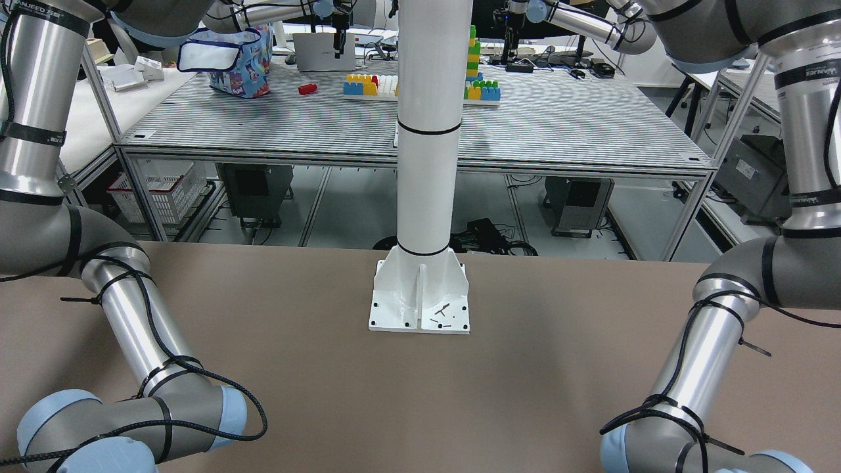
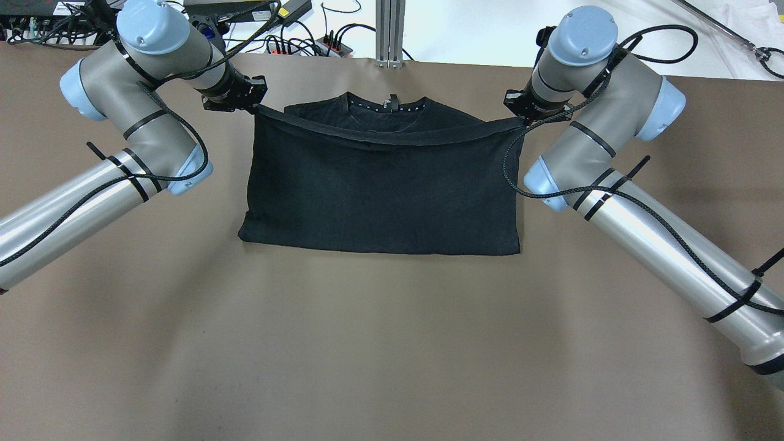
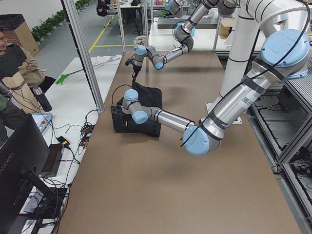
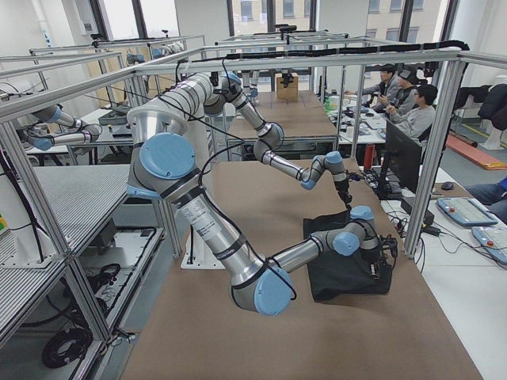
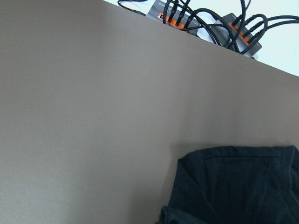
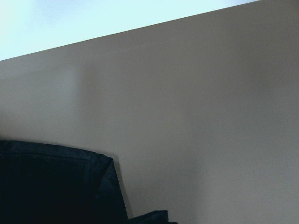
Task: Fold clothes
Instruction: 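Lift the hem with both grippers and fold it toward the collar, then release the hem and move the right gripper to the folded edge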
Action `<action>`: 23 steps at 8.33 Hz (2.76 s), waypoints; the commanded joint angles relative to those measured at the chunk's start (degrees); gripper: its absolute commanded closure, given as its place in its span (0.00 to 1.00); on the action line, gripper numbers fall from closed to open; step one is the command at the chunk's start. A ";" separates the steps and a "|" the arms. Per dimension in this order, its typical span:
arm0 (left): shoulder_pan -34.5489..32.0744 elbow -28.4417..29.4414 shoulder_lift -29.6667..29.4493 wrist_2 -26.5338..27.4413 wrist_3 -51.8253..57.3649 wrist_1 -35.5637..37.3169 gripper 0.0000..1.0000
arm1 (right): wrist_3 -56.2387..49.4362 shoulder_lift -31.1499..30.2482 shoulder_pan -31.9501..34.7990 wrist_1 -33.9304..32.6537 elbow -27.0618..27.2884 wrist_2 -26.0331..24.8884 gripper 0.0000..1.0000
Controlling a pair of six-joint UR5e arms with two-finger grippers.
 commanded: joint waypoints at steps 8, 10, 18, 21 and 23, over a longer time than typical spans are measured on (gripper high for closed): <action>0.06 7.89 -1.26 0.86 0.58 -7.53 0.32 | 6.62 -0.22 -3.08 5.45 -1.01 -7.16 0.44; 0.06 7.80 -1.35 0.86 0.15 -7.62 0.28 | 10.91 -10.10 -5.96 5.45 11.78 -5.59 0.41; 0.23 6.49 -1.61 0.86 -0.47 -7.53 0.28 | 22.44 -24.49 -15.82 17.32 20.73 -6.55 0.24; 0.32 6.40 -1.78 0.86 -0.47 -7.53 0.28 | 26.12 -24.58 -16.26 17.32 20.73 -6.46 0.56; 0.41 6.40 -1.96 0.86 -0.56 -7.44 0.28 | 26.22 -24.58 -16.35 17.32 20.90 -6.46 0.99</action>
